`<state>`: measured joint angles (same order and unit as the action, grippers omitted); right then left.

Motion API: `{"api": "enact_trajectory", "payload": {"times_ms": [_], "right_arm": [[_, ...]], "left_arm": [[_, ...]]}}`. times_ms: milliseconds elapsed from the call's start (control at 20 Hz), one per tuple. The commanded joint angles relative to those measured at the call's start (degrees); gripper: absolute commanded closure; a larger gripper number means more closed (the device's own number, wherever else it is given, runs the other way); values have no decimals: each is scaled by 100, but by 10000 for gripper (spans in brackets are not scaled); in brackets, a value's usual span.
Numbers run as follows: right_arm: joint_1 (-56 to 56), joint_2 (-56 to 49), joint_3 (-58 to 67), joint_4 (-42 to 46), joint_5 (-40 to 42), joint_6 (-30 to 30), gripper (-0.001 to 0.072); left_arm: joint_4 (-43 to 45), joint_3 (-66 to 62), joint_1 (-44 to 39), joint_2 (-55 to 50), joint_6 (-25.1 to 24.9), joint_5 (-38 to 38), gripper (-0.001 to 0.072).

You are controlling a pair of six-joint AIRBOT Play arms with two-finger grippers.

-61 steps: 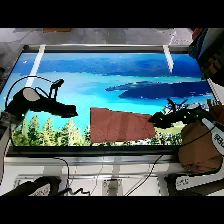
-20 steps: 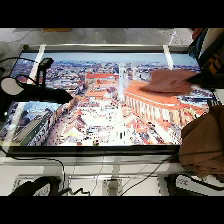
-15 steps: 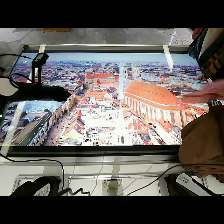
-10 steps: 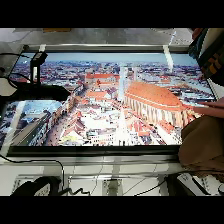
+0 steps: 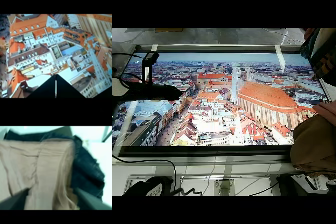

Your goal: Fold the clothes and pants, and hang the long-sleeved shirts on hangers.

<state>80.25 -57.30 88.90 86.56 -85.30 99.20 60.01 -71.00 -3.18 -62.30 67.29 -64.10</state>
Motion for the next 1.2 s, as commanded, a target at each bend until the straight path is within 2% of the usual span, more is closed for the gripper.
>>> {"api": "enact_trajectory", "payload": {"times_ms": [0, 100, 200, 250, 300, 350, 400, 500, 700, 850, 1000, 1150], "right_arm": [[46, -11, -4, 39, 321, 284, 45], [42, -61, -7, -293, 313, 396, 63], [-74, -118, -92, -1244, 297, 339, 362], [-234, -122, -201, -1711, 308, 245, 469], [-498, -122, -330, -2214, 302, -33, 632], [-872, -120, -426, -2599, 260, -352, 694], [-1340, -120, -470, -2730, 179, -608, 695], [-2645, -96, -466, -2446, 107, -1069, 695], [-5176, -85, -463, -1921, 129, -1641, 695], [-6594, -85, -463, -1565, 129, -1899, 695], [-7353, -109, -463, -199, 87, -1731, 696], [-7381, -109, -463, 28, 96, -1725, 695]], "left_arm": [[0, -7, 7, 4, -2, 2, 701], [0, -7, 7, 4, -2, 2, 701], [0, -7, 7, 4, -2, 2, 702], [0, -7, 7, 4, -2, 2, 701], [0, -7, 7, 4, -2, 2, 701], [0, -7, 7, 4, -2, 2, 701], [0, -7, 7, 4, -2, 2, 702], [0, -7, 7, 4, -2, 2, 701], [0, -7, 7, 4, -2, 2, 701], [0, -7, 7, 4, -2, 2, 701], [0, -7, 7, 4, -2, 2, 701], [0, -7, 7, 4, -2, 2, 701]]}}
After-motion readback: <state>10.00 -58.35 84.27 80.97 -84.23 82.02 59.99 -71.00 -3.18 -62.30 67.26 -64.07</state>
